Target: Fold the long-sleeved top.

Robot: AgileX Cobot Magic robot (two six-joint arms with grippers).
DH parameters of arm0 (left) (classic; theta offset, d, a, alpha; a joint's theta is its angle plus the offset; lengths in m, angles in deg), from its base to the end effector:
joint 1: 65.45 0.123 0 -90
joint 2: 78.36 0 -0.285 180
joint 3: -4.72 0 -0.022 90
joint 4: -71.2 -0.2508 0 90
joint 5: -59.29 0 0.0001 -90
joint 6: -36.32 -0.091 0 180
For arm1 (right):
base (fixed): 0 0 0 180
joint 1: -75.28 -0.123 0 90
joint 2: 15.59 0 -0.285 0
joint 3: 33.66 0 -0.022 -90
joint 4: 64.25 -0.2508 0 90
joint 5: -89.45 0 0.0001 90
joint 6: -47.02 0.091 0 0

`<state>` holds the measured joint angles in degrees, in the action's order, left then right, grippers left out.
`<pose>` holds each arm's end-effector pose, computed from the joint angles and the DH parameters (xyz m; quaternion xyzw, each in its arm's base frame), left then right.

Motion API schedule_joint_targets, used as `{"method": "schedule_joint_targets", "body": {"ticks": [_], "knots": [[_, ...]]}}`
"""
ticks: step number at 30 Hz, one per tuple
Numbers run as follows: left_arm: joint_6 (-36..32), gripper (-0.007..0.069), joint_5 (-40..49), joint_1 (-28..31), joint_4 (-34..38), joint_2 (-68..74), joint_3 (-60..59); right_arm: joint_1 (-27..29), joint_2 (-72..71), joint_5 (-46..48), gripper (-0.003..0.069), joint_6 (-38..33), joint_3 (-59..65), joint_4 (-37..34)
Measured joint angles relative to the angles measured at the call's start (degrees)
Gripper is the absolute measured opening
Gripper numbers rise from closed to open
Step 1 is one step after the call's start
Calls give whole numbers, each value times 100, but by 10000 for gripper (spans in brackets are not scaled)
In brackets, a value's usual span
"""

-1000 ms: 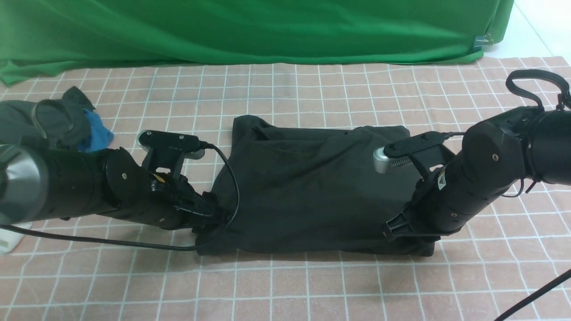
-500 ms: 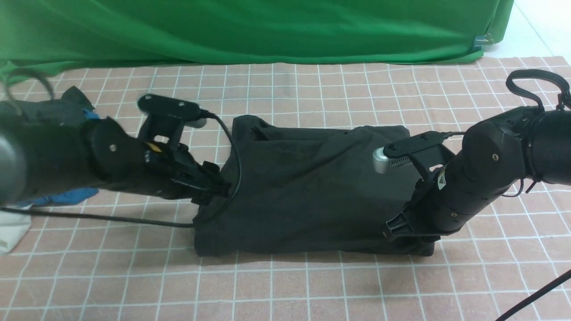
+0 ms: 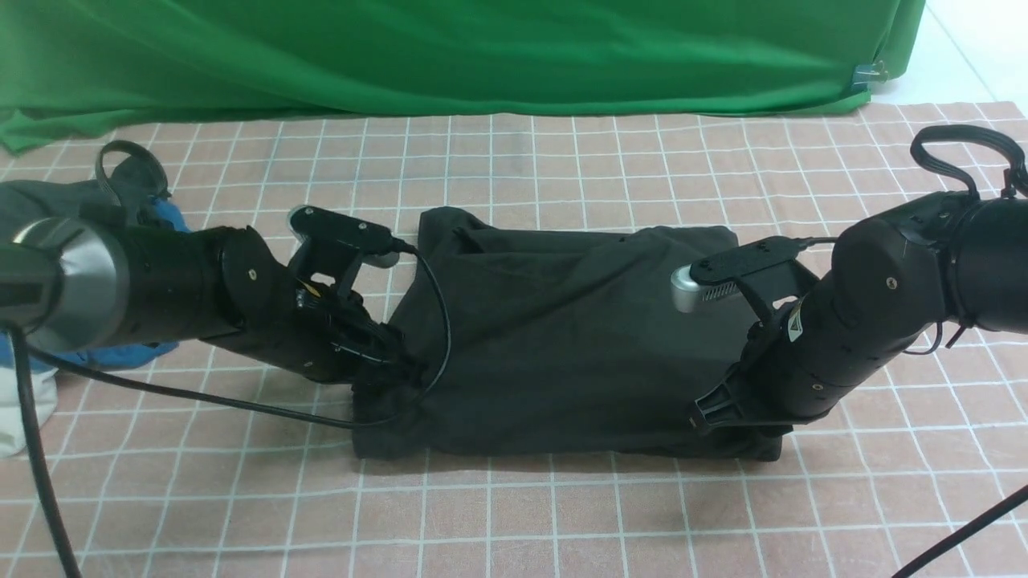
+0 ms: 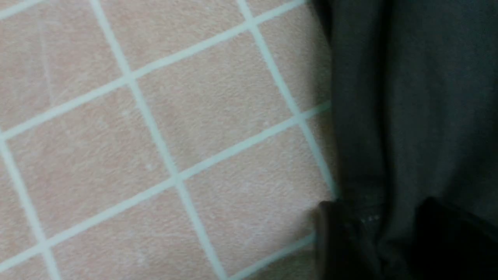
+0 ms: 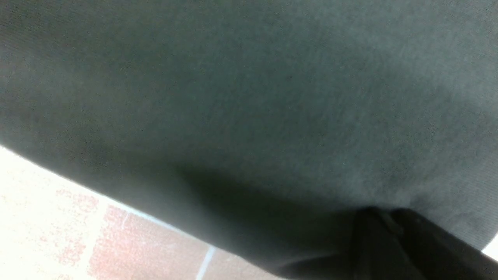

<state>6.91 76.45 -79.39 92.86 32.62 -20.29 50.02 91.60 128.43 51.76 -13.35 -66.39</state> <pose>0.3222 -0.0902 0.1441 0.2025 0.9475 -0.0640 0.2388 0.2865 0.1375 0.1716 -0.1640 0.9793 0.0434 0.1102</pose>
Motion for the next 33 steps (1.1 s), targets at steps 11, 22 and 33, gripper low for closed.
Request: {"method": "schedule_joint_targets", "body": {"ticks": [11, 22, 33], "knots": [[-378, 64, 834, 0, -144, -713, 390, 0, 0, 5, 94, -11, -17, -7], [-146, 64, 1661, 0, -738, -914, 1112, 4, -79, 538, 160, -11, -542, 40], [338, 64, 1601, 0, -1619, -749, 1135, 26, -130, 620, 347, -11, -1221, 51]]}}
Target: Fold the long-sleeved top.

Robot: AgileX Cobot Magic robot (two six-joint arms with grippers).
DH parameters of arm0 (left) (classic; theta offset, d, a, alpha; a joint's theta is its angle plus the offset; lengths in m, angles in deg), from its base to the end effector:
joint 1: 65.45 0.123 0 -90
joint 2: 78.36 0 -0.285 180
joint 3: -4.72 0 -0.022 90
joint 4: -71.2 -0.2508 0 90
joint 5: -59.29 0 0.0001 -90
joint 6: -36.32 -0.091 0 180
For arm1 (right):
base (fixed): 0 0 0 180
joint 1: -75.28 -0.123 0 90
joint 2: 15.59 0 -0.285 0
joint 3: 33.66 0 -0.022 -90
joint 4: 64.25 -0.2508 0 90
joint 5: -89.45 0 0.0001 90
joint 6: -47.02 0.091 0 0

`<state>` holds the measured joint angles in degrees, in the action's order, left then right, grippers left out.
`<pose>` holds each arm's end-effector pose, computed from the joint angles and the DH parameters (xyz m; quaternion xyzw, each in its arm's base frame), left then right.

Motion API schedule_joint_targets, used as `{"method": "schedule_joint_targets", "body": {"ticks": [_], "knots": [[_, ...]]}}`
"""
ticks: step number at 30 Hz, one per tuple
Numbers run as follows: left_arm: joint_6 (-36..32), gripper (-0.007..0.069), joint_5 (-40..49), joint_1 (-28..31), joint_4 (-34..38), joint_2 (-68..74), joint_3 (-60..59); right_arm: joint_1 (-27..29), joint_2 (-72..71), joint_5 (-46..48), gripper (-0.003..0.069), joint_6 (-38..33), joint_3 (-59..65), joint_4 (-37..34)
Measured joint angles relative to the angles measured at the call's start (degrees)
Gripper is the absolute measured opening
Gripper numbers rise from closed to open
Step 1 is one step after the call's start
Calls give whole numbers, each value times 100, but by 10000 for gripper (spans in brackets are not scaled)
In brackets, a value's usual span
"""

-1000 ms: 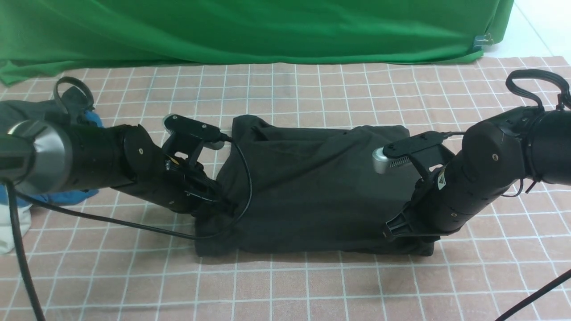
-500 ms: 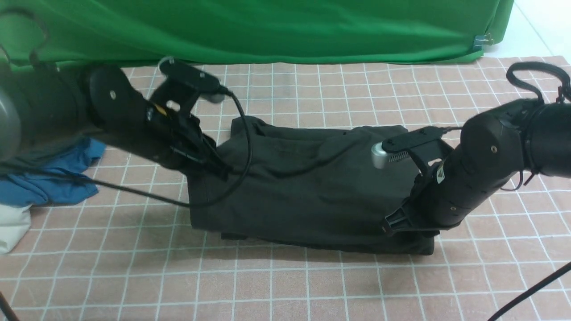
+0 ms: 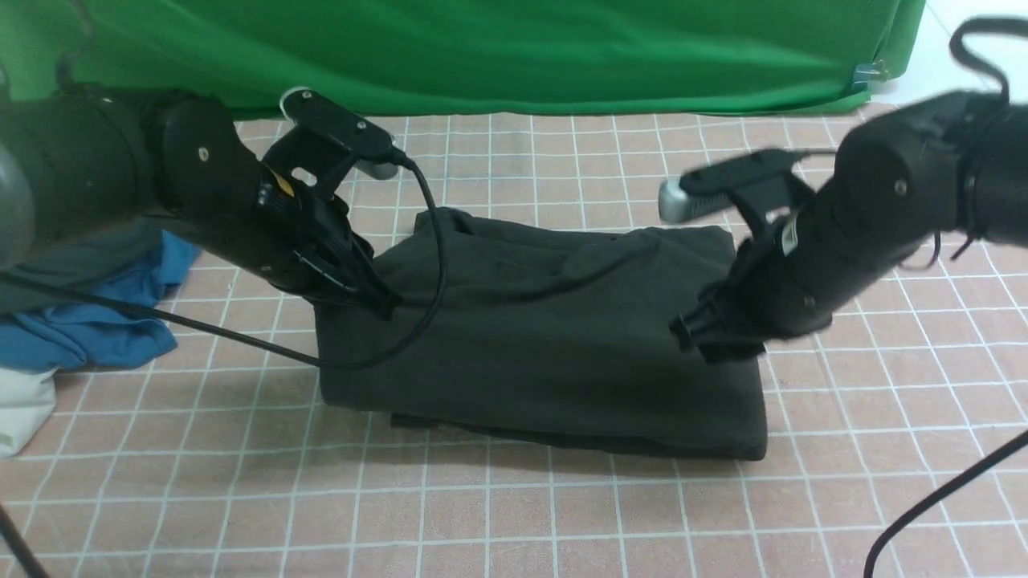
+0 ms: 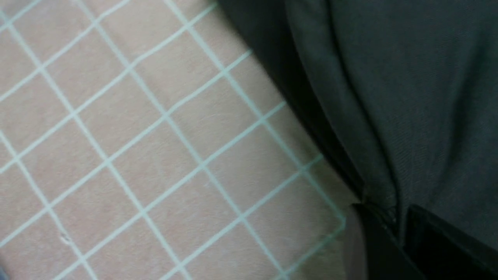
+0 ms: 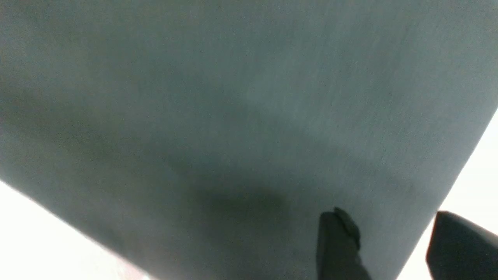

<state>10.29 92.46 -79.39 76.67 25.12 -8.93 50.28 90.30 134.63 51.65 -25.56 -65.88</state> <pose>0.3335 -0.0877 0.2265 0.3000 0.9183 -0.0083 0.2583 0.3150 0.1489 0.2302 -0.1660 0.9693 0.0576 0.1717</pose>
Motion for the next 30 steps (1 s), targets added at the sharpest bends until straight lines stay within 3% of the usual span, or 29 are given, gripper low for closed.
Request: {"method": "schedule_joint_targets", "body": {"ticks": [11, 15, 21, 24, 28, 30], "knots": [[26, 104, -275, 0, -507, 659, 0, 720, 316, -1840, 362, -30, -216, 0], [186, 208, -189, 0, -579, 664, 33, 825, 790, -2543, 335, -416, -216, 6], [259, 428, 998, 10, -420, 457, 465, 825, 1646, -2900, 237, -742, -377, 6], [335, 473, 1217, 10, -218, 84, 667, 825, 1904, -2945, 236, -741, -419, 6], [321, 435, 1240, 14, 199, -852, 822, 825, 1852, -2864, 239, -798, -437, 6], [175, 323, 1329, 14, 354, -1479, 835, 825, 1624, -2585, 237, -889, -437, 6]]}}
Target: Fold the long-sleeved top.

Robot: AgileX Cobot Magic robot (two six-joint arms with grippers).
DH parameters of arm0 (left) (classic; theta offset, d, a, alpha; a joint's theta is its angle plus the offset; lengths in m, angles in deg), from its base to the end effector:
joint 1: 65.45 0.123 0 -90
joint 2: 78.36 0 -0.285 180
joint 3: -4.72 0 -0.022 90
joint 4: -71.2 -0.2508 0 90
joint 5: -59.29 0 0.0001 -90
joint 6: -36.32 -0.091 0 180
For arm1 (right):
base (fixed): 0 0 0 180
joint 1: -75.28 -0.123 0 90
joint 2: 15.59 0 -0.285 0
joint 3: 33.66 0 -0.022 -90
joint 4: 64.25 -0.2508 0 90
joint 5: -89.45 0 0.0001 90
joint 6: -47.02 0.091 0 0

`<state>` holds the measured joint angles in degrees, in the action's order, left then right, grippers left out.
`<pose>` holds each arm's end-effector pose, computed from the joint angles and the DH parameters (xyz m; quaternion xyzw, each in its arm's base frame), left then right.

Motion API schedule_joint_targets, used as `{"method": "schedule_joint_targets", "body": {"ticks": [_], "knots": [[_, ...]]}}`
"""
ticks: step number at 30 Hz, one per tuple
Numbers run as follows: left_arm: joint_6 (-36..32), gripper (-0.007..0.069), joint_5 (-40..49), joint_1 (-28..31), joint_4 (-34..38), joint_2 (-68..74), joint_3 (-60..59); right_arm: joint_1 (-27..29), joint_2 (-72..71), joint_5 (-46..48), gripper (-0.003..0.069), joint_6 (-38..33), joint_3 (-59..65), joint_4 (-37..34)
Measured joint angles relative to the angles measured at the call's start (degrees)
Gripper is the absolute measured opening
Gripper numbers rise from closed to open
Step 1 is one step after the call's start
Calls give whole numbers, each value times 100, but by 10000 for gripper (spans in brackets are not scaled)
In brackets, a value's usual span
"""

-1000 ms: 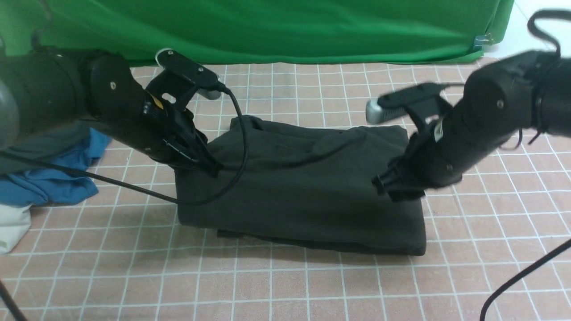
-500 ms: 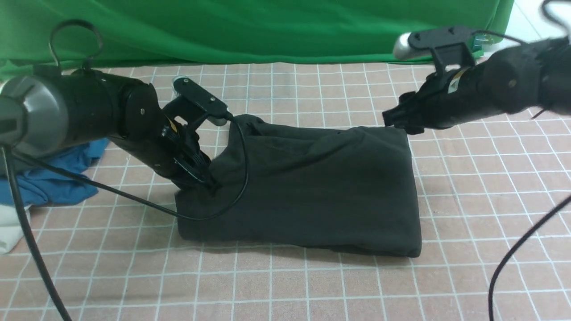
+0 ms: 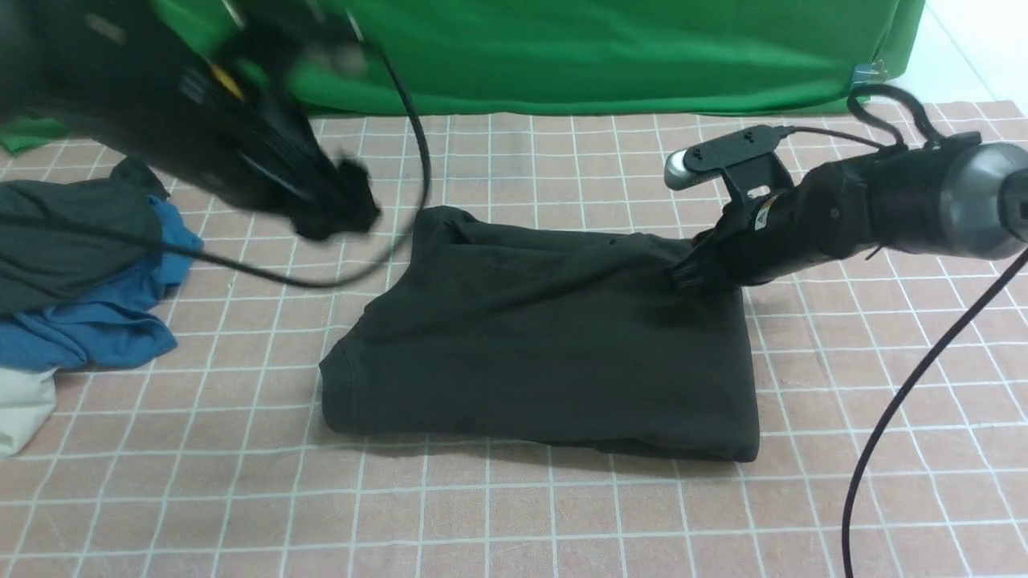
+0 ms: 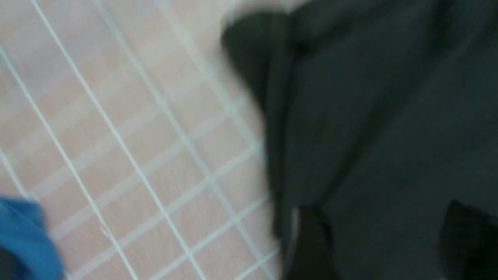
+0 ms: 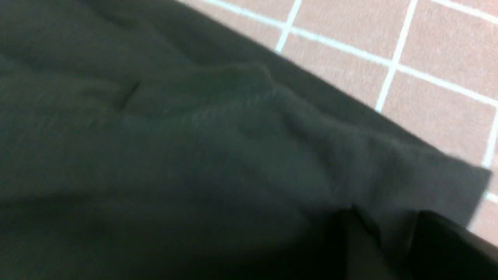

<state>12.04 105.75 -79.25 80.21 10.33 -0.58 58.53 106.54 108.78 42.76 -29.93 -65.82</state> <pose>0.2919 -0.0823 0.3430 0.2761 0.8971 -0.0408 0.3424 0.4016 0.1217 0.1605 -0.1632 0.9401 0.0407 0.2964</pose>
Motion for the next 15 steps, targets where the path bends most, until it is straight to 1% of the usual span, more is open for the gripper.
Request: {"method": "schedule_joint_targets", "body": {"ticks": [1, 2, 3, 5, 6, 7, 9, 12, 13, 14, 15], "knots": [[-24, 311, 13, 0, 10, -114, 0, 0, -32, 58, 236, -7, 0, 0], [-115, 202, 84, 0, 15, -566, 0, 0, -295, 288, 236, -45, 11, 4], [-124, 188, 84, 0, 16, -624, -9, 0, -388, 359, 236, -46, 12, 4], [-154, 60, -40, 0, 21, -1319, -156, 0, -1068, 727, 233, -138, 129, 4], [-159, 34, -172, 0, 26, -1624, -314, 0, -1469, 878, 223, -150, 287, 4], [-159, 31, -199, 0, 26, -1750, -346, 0, -1541, 901, 220, -150, 287, 4], [-161, 18, -740, 0, 156, -2641, -993, 0, -2575, 1104, 162, -121, 825, 4], [-167, 18, -1507, 0, 315, -3686, -1930, 0, -3615, 1221, 75, 25, 1489, 4], [-174, 18, -1751, 0, 364, -3992, -2231, 0, -3931, 1256, 60, 48, 1703, 4], [-186, 18, -2207, 0, 455, -4516, -2762, 0, -4534, 1359, 36, 177, 2117, 4], [-205, 18, -2363, 0, 491, -4794, -3062, 0, -4748, 1392, 32, 221, 2265, 4]]}}
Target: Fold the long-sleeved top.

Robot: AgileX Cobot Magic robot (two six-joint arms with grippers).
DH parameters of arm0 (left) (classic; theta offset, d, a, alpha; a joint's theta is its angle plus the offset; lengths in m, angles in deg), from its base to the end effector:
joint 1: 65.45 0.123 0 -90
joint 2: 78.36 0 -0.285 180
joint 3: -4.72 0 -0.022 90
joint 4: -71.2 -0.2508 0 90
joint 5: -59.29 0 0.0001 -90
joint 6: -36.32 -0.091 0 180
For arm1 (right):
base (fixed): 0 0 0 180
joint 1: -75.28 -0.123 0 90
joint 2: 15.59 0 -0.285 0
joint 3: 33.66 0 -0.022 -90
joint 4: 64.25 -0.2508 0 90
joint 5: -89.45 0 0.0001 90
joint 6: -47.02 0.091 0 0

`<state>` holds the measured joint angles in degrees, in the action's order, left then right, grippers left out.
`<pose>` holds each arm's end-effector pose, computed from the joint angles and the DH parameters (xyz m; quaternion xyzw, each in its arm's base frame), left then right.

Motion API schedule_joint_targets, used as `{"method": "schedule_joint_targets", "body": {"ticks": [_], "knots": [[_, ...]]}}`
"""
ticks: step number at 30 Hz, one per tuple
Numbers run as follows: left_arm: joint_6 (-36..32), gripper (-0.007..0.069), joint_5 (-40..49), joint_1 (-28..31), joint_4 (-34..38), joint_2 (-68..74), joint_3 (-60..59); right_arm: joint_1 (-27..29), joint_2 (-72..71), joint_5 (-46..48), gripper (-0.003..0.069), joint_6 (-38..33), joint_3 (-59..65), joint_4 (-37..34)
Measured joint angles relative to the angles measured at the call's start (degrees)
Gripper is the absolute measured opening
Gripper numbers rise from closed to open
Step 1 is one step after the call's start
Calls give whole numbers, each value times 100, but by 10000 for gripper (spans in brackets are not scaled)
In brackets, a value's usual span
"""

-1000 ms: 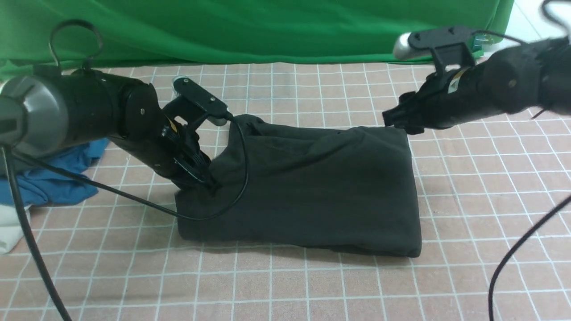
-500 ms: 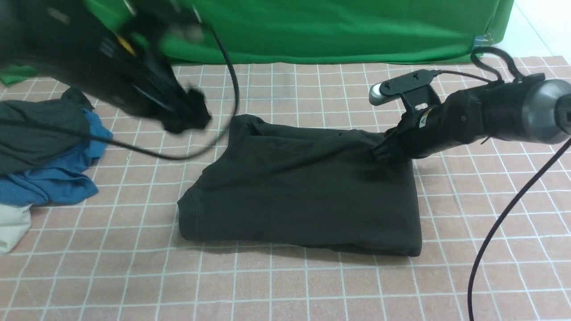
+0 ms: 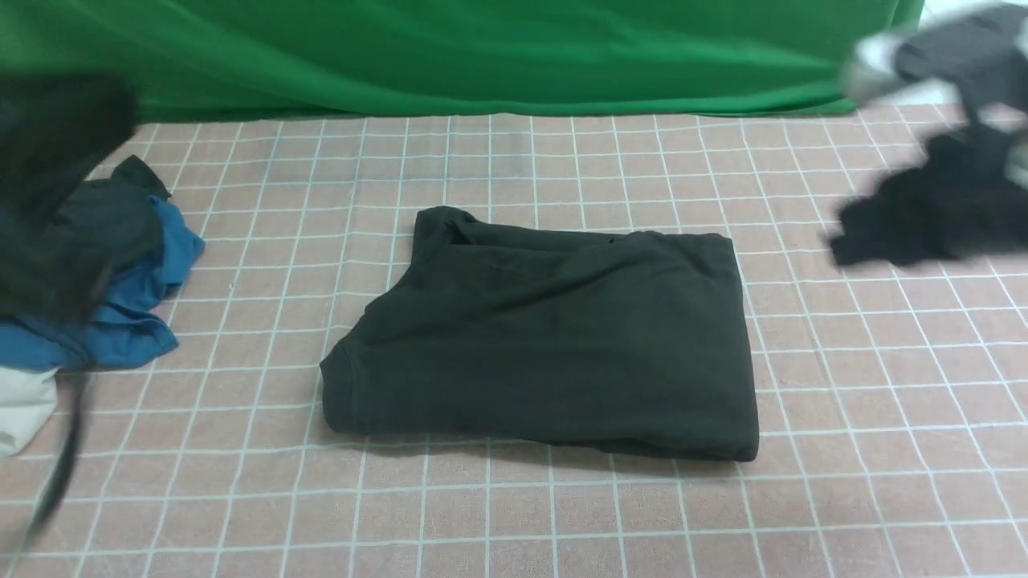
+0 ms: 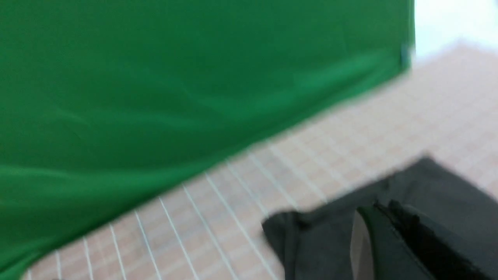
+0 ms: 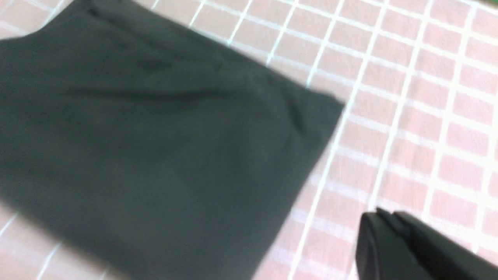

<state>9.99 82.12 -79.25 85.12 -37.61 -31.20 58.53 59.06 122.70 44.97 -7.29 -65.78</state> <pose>0.1073 -0.0351 0.3742 0.2084 0.7304 -0.0374 0.6493 0.2295 0.0705 0.3079 -0.1431 0.9102 0.0607 0.3839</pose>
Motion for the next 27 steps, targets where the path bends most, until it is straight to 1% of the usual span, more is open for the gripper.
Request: {"method": "schedule_joint_targets", "body": {"ticks": [3, 6, 7, 11, 14, 21, 27], "knots": [[-32, 18, -552, 0, 72, -789, -941, 0, -916, 315, 29, 205, 579, 0], [-38, 18, -712, 0, 97, -1183, -1494, 0, -1503, 594, 29, 400, 894, 0], [-53, 18, -792, 0, 97, -1386, -1800, 0, -1846, 814, 29, 505, 1059, 0], [-64, 18, -857, 0, -45, -1524, -2333, 0, -2534, 1045, 29, 557, 1252, 0], [-64, 18, -885, 0, -68, -1524, -2672, 0, -2965, 1005, 29, 557, 1254, 0], [-69, 18, -893, 0, -73, -1524, -3274, 0, -3251, 948, 36, 557, 1259, 0], [-69, 18, -897, 0, -73, -1524, -3812, 0, -3251, 1355, 42, 557, 1271, 0]]}}
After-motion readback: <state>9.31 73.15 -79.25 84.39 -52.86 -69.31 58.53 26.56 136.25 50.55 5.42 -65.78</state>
